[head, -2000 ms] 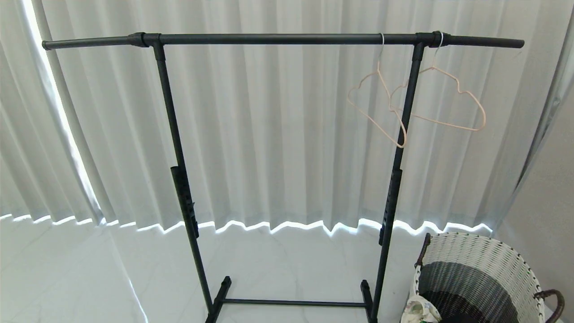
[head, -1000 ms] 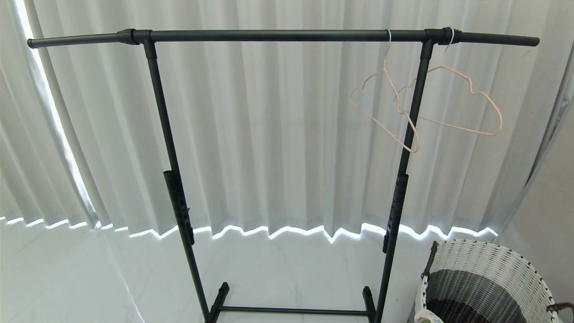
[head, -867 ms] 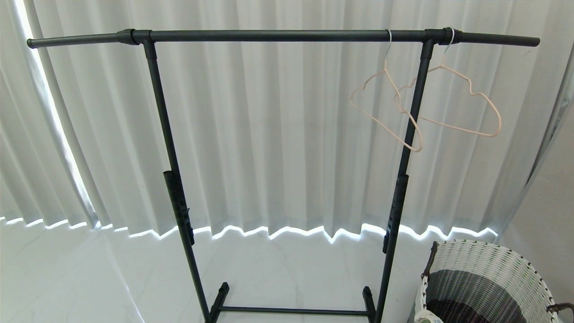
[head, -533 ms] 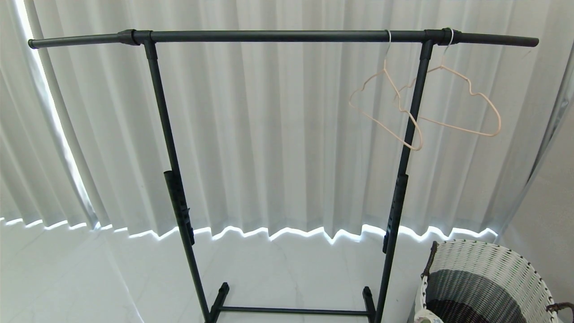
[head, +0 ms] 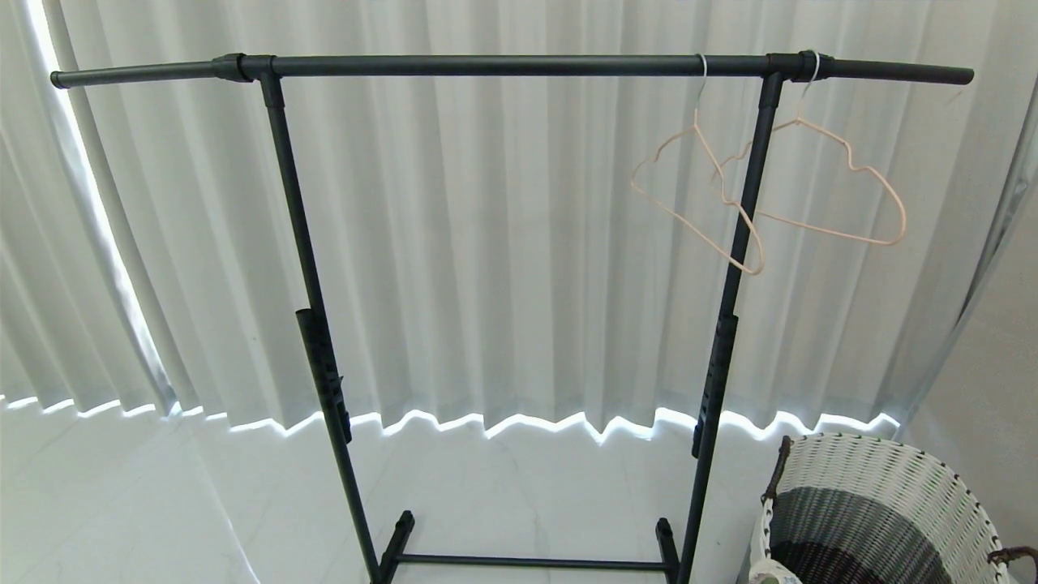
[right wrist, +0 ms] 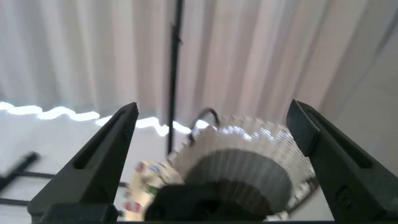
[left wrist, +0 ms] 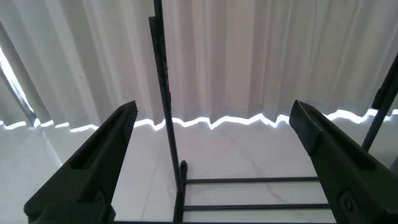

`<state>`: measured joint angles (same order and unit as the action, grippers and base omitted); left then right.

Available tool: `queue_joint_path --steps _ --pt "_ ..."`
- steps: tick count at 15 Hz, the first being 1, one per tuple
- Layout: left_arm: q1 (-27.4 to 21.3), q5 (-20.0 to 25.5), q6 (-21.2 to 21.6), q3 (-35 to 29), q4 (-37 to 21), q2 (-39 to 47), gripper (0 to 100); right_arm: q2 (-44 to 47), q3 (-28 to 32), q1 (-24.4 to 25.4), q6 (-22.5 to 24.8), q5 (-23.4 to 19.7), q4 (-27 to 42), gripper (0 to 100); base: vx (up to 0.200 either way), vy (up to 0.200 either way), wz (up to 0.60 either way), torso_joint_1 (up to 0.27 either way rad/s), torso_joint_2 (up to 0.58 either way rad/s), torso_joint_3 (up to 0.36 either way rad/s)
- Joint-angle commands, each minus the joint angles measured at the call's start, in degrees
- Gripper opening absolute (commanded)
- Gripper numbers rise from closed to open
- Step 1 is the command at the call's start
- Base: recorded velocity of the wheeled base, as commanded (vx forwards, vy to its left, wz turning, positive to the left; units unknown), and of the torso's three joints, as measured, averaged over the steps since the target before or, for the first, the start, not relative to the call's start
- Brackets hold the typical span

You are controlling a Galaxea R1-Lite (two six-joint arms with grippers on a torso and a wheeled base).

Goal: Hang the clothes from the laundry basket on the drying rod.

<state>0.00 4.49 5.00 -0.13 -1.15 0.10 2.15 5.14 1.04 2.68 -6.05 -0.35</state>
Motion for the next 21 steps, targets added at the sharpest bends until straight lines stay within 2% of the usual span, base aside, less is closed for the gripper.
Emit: queue_joint_path --steps 1,2,3,5,6,8,12,14,15,18,20,21 --pt "0.0 0.0 0.01 -0.04 0.0 -0.01 100 16.22 16.04 5.29 -5.23 -4.06 1.5 100 0.0 0.0 0.0 0.0 0.0 0.0" --pt "0.0 0.0 0.01 -0.04 0.0 0.08 100 28.18 19.29 6.79 -2.51 -4.06 2.2 100 0.0 0.0 0.0 0.0 0.0 0.0" --pt "0.0 0.0 0.01 -0.04 0.0 0.08 100 36.53 19.11 6.0 2.33 -3.97 2.38 100 0.0 0.0 0.0 0.0 0.0 0.0" --pt "0.0 0.0 -0.08 -0.04 0.0 0.08 100 55.69 19.55 1.86 11.2 -3.8 1.5 100 0.0 0.0 0.0 0.0 0.0 0.0" --pt "0.0 0.0 0.01 0.05 0.0 0.08 100 64.74 19.82 -1.48 17.71 -3.27 -0.7 100 -0.2 0.0 0.0 0.007 0.0 0.012" --pt "0.0 0.0 0.1 0.05 0.0 -0.01 100 77.13 19.46 -5.34 28.43 -1.16 -5.62 100 -0.2 0.0 0.0 0.007 0.0 0.0" --pt "0.0 0.0 0.28 -0.04 0.0 0.08 100 88.56 16.04 -3.5 33.0 1.48 -8.7 100 0.0 0.0 0.0 0.0 0.0 0.0" --pt "0.0 0.0 0.28 -0.04 0.0 0.08 100 94.18 13.14 -0.25 32.91 1.56 -16.08 100 0.0 0.0 0.0 0.0 0.0 0.0" --pt "0.0 0.0 0.54 0.05 0.0 -0.01 100 98.58 10.94 1.86 33.0 1.74 -22.85 100 0.0 0.0 0.0 0.0 0.0 0.0" --pt "0.0 0.0 0.45 0.05 0.0 -0.01 100 106.93 4.7 5.73 33.0 5.08 -35.95 100 0.0 0.0 0.0 0.0 0.0 0.0" --pt "0.0 0.0 0.45 0.05 0.0 0.08 100 108.16 2.24 9.95 32.65 5.26 -38.41 100 0.0 0.0 0.0 0.0 0.0 0.0" --pt "0.0 0.0 0.45 0.05 0.0 0.08 100 109.92 2.33 10.48 32.65 5.61 -38.67 100 0.0 0.0 0.0 0.0 0.0 0.0"
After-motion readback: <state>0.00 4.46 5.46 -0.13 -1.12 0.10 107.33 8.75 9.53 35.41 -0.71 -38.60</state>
